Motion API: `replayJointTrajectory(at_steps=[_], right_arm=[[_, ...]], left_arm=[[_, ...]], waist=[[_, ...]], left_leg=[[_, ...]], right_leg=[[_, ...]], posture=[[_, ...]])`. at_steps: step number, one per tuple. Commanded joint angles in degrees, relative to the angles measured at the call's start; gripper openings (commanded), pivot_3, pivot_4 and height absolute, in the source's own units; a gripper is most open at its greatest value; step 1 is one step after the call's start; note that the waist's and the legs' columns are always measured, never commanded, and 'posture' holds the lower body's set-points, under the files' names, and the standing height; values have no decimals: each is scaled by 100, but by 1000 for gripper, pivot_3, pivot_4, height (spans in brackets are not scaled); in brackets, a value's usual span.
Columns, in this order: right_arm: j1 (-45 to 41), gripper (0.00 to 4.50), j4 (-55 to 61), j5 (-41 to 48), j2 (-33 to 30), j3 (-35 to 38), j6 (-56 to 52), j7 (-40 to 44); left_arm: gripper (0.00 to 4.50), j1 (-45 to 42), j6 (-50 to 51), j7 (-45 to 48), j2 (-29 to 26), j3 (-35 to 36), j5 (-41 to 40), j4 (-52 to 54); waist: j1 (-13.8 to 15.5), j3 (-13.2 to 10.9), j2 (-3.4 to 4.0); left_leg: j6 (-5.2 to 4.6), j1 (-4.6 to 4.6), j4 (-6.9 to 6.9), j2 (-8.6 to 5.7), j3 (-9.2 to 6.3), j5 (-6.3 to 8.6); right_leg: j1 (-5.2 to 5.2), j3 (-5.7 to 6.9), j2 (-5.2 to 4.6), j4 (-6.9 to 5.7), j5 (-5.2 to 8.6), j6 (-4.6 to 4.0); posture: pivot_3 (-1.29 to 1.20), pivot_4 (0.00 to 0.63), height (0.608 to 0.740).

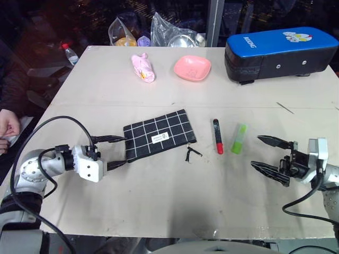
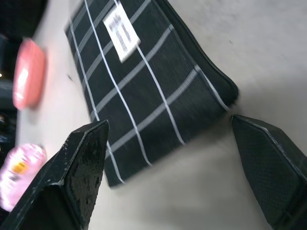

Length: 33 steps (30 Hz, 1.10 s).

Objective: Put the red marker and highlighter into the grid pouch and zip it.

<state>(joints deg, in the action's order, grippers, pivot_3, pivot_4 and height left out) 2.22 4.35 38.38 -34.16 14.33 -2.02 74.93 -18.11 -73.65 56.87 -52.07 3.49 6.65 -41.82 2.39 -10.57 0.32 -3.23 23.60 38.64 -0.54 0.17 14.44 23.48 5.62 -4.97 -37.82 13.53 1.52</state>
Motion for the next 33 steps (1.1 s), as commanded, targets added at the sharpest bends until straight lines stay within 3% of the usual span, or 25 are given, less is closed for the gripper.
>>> replayJointTrajectory(at_steps=[1,10,15,24,28,33], right_arm=[[10,4500,198,13,49,45,114,-48],[3,4500,292,-15,86,35,114,-169],[9,4500,293,-55,133,1,153,-213],[42,4500,297,-105,220,7,211,-252],[98,4500,245,-157,225,35,300,-244],[103,4500,203,-185,218,21,354,-256]], left_arm=[[4132,-280,-177,-864,288,-25,732,-250],[4132,-637,384,-2614,795,-256,1852,-64],[4132,-705,732,-2716,1077,-697,1762,289],[4132,-1025,1258,-3051,1077,-1279,2328,531],[2936,-1065,1179,-3183,1127,-1347,2052,363],[392,-897,1141,-3308,1172,-1351,1712,391]], waist=[[8,1,-2],[7,3,-4],[2,3,-5],[5,4,-6],[18,3,-8],[-7,3,-11]], left_leg=[[0,0,2,0,3,0],[-4,-19,5,-1,39,-2],[-6,-20,5,2,44,0],[-16,-36,5,3,72,5],[-22,-71,5,3,79,9],[-28,-74,2,9,89,14]], right_leg=[[0,-2,4,0,-2,3],[-2,-22,20,-8,-14,24],[-1,-26,5,-8,-15,24],[-4,-50,5,-11,-17,26],[-35,-57,0,-8,-18,33],[-33,-88,-3,-5,-20,32]], posture=[[0,150,740],[0,150,740],[0,150,740],[0,150,740],[0,150,740],[0,150,740]])
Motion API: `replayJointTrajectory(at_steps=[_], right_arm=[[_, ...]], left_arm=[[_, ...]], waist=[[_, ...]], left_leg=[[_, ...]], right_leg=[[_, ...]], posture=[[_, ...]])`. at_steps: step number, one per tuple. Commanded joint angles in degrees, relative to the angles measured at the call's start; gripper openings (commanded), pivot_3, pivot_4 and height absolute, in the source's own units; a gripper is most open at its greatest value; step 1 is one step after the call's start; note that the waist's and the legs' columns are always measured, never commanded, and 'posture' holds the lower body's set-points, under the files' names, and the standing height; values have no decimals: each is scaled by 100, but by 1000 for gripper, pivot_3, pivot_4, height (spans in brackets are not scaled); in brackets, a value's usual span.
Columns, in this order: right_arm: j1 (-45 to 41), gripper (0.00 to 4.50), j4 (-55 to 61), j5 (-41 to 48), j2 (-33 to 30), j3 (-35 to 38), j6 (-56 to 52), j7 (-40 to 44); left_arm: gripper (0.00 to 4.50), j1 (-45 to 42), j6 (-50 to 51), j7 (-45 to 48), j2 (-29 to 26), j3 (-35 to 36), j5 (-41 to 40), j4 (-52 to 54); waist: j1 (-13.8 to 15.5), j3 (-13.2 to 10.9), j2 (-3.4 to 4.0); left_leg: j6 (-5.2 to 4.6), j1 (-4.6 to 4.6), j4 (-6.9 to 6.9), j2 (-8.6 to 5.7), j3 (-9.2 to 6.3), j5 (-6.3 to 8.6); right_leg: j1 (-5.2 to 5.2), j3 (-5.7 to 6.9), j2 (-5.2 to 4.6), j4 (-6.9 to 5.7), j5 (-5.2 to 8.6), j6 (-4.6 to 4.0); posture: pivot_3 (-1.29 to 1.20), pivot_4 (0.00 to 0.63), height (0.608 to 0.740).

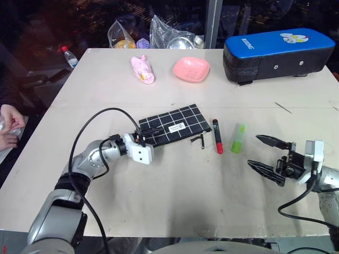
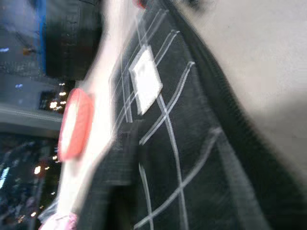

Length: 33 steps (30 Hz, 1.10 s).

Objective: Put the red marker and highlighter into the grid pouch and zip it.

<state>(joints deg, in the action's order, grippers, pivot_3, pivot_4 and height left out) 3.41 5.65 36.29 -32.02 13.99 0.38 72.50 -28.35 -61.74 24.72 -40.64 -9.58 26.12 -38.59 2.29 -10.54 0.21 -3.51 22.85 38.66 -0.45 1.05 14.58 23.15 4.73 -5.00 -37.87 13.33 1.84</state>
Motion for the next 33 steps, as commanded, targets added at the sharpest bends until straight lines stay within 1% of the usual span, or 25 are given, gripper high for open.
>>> replayJointTrajectory(at_steps=[1,4,6,8,10,12,14,16,18,20,22,24,28,33], right_arm=[[-23,4500,66,22,7,44,114,-12],[-47,4500,80,13,37,-12,101,-15],[-73,4500,197,-7,43,-91,-13,-126],[-195,4500,500,69,128,-218,-376,-561],[-508,4500,978,-60,266,-531,-987,-1397],[-790,4500,1327,-181,373,-804,-1559,-2079],[-1251,4500,1587,-459,522,-1156,-2267,-2909],[-1844,4500,1547,-921,651,-1442,-2859,-3693],[-2312,4500,1384,-1019,931,-1507,-3368,-4304],[-2627,4500,1251,-1000,1159,-1502,-3858,-4709],[-2893,4500,1050,-1111,1298,-1514,-4148,-5000],[-3127,4500,737,-1285,1369,-1544,-4121,-5107],[-3557,4500,125,-1479,1504,-1607,-3839,-5025],[-3937,4500,-529,-1726,1563,-1712,-3503,-4785]], left_arm=[[44,185,-64,-100,37,-57,-285,119],[44,384,9,-153,102,-48,-446,316],[44,515,274,-171,208,30,-691,466],[44,620,812,9,351,94,-1104,676],[44,710,1442,-7,605,263,-1562,1075],[44,770,1947,-50,806,396,-1823,1469],[44,814,2344,-143,966,477,-1819,1897],[44,863,2688,-271,1085,503,-1676,2247],[44,896,3016,-464,1210,518,-1498,2497],[44,936,3292,-646,1332,524,-1360,2725],[44,987,3504,-734,1442,495,-1274,2963],[44,1056,3712,-804,1552,488,-1235,3186],[44,1203,4010,-872,1723,439,-1131,3530],[44,1364,4154,-949,1835,397,-1021,3669]], waist=[[6,1,1],[-1,1,1],[3,2,2],[-2,2,2],[-10,2,2],[-18,1,0],[-18,0,-9],[-32,0,-13],[-35,1,-14],[-28,1,-15],[-17,2,-16],[-19,2,-16],[-68,1,-17],[-160,1,-17]], left_leg=[[0,-1,-1,0,1,0],[-7,-2,0,0,9,5],[-11,-1,0,-1,11,7],[-15,-2,0,-1,15,9],[-15,-2,0,-1,15,9],[-13,-1,1,3,15,9],[-12,4,1,6,14,9],[-10,16,1,8,14,8],[-7,29,1,6,19,5],[-6,34,1,5,19,5],[-5,39,1,3,17,4],[-6,49,1,-2,16,5],[-11,56,4,-8,16,6],[-13,52,5,-5,15,6]], right_leg=[[0,0,-1,0,0,0],[0,-8,-3,1,-1,0],[0,-9,-8,4,-1,0],[0,-13,-11,6,-2,1],[1,-14,-13,5,-2,1],[7,-19,-14,1,-3,0],[11,-16,-12,1,-5,-3],[26,-17,-7,-1,-6,-6],[41,-21,-5,-4,-12,-14],[43,-20,-4,-2,-12,-14],[43,-14,-2,-1,-12,-14],[48,-10,-1,2,-13,-12],[52,-10,13,5,-18,-4],[52,-12,36,0,-18,-4]], posture=[[0,150,740],[0,150,740],[0,150,740],[0,150,740],[0,150,740],[0,150,740],[0,150,740],[0,150,740],[0,150,740],[0,150,740],[0,150,740],[0,150,740],[0,150,740],[0,150,740]])
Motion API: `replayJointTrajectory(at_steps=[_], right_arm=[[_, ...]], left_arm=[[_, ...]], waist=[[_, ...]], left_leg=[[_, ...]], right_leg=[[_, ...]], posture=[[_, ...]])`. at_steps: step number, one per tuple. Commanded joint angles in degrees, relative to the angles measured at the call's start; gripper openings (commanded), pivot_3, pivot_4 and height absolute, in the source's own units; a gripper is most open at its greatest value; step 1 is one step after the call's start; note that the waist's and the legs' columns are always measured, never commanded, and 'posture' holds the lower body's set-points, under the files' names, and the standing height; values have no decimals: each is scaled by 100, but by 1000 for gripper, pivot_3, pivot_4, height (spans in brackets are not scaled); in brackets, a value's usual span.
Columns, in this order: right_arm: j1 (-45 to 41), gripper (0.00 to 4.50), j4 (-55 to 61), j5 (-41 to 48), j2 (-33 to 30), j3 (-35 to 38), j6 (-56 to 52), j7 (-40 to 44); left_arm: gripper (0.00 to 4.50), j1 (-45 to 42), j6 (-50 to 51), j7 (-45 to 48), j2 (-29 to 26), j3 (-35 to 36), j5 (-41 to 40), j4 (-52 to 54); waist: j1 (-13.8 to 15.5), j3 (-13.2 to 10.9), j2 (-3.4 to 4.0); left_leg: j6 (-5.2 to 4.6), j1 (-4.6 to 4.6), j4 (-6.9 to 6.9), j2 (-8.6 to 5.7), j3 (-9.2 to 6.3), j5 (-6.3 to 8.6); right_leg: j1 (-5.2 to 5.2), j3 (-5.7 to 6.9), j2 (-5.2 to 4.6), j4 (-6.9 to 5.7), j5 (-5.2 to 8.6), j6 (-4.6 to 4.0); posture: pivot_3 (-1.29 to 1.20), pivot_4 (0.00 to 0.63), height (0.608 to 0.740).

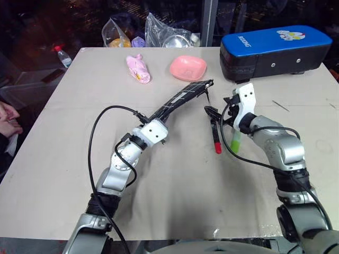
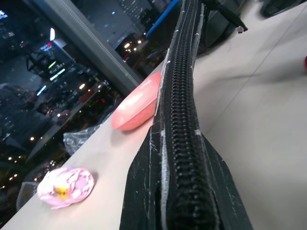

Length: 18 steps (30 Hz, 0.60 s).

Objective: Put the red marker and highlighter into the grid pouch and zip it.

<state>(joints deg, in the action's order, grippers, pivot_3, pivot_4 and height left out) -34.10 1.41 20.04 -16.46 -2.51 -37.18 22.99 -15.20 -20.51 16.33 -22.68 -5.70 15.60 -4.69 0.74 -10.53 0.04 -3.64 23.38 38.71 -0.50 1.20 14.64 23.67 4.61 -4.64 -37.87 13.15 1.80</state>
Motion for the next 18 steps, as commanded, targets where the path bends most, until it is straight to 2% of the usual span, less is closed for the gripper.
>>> replayJointTrajectory(at_steps=[1,3,6,9,10,11,12,13,14,18], right_arm=[[-279,4500,-224,-136,33,-81,308,212],[-440,4500,-439,-231,96,-138,505,304],[-522,3588,-600,-336,158,-214,707,435],[-552,2266,-686,-387,227,-243,839,535],[-558,1654,-714,-412,243,-247,895,570],[-565,1347,-750,-446,250,-258,960,600],[-568,669,-772,-468,251,-265,1013,624],[-566,513,-784,-480,244,-267,1055,654],[-563,35,-792,-488,236,-264,1082,674],[-504,35,-747,-522,149,-242,1133,769]], left_arm=[[44,61,41,-134,48,2,60,288],[44,71,60,-172,58,-14,118,294],[0,90,67,-187,61,-25,139,298],[0,102,36,-158,39,-58,130,292],[0,105,22,-143,29,-72,127,288],[0,104,4,-118,24,-90,114,280],[0,101,-7,-101,19,-105,105,277],[0,97,-9,-94,19,-120,101,276],[0,94,-9,-94,21,-131,99,273],[0,81,-13,-83,41,-173,103,250]], waist=[[-13,0,0],[-23,0,0],[-20,0,0],[-4,0,0],[-1,0,0],[-1,0,0],[-1,0,0],[-2,0,0],[-3,0,0],[-6,0,0]], left_leg=[[0,0,0,2,0,0],[0,-2,0,5,2,0],[0,-3,0,9,2,0],[0,-1,0,9,1,0],[0,1,0,8,1,0],[0,1,0,8,1,0],[0,1,0,7,1,0],[0,1,0,7,1,0],[0,1,0,7,1,0],[0,1,0,8,0,0]], right_leg=[[0,0,4,0,0,0],[0,-2,7,-1,0,0],[2,-5,11,-2,0,-1],[2,-10,10,0,0,-1],[2,-13,8,1,0,-1],[2,-14,7,1,0,-1],[2,-16,7,1,0,-1],[2,-16,6,1,-1,-1],[2,-17,7,1,-1,-1],[2,-17,7,0,0,-1]], posture=[[0,150,740],[0,150,740],[0,150,740],[0,150,740],[0,150,740],[0,150,740],[0,150,740],[0,150,740],[0,150,740],[0,150,740]])
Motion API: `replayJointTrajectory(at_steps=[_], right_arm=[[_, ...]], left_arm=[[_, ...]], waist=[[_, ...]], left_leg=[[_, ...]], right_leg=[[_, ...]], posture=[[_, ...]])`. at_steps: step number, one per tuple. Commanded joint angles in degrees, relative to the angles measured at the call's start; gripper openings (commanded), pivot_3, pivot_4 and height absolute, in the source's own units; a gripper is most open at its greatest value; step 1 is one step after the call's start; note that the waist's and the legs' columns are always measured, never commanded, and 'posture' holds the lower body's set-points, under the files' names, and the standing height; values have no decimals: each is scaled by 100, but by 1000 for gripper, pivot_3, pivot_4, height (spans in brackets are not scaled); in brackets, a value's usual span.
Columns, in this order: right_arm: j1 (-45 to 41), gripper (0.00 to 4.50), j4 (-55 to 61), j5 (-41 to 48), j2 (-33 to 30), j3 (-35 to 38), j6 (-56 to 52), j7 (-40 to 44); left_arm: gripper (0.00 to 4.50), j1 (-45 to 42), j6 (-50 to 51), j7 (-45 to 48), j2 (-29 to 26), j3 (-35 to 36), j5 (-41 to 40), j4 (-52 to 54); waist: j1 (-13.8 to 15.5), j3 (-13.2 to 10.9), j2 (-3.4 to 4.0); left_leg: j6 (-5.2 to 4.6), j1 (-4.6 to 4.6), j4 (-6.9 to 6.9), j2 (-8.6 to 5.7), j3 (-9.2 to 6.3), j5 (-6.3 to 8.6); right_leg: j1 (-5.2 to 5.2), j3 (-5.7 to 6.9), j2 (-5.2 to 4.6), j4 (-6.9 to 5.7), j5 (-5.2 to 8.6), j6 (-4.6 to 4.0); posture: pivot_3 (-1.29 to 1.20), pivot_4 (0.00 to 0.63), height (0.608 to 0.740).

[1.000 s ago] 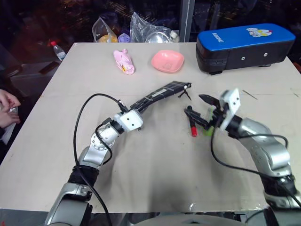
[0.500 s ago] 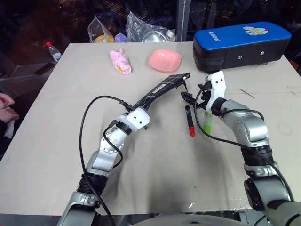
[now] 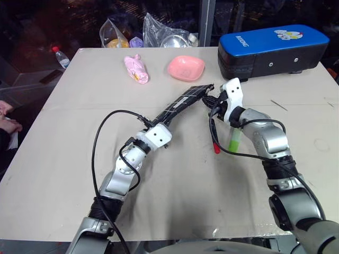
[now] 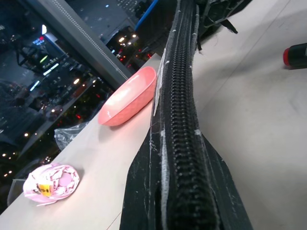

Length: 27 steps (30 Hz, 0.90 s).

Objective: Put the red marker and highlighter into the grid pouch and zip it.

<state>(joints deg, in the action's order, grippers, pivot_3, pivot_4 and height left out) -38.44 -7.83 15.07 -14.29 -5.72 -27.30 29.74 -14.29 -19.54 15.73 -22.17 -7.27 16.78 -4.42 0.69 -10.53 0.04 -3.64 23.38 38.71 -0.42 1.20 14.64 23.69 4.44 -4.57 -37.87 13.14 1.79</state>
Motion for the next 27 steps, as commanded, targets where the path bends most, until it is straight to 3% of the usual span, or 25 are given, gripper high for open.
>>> replayJointTrajectory(at_steps=[1,10,15,27], right_arm=[[-50,35,202,-39,-103,84,152,119],[86,35,525,-421,-919,-242,654,974],[63,35,495,-1192,-1619,-907,1679,1747],[-119,35,377,-1572,-1782,-1165,2572,2515]], left_arm=[[0,-15,-112,-18,-3,-30,-14,216],[0,-82,-85,5,58,-155,15,177],[0,-59,-96,19,42,-225,24,181],[0,-47,-148,57,48,-377,114,149]], waist=[[0,0,0],[0,0,0],[2,-1,-1],[11,-3,-5]], left_leg=[[0,0,0,0,0,0],[-1,3,0,-1,1,0],[-1,3,0,1,0,0],[0,6,6,2,1,0]], right_leg=[[0,0,0,0,0,0],[2,0,-1,3,0,0],[4,1,1,2,0,0],[4,0,-2,4,0,1]], posture=[[0,150,740],[0,150,740],[0,150,740],[0,150,740]])
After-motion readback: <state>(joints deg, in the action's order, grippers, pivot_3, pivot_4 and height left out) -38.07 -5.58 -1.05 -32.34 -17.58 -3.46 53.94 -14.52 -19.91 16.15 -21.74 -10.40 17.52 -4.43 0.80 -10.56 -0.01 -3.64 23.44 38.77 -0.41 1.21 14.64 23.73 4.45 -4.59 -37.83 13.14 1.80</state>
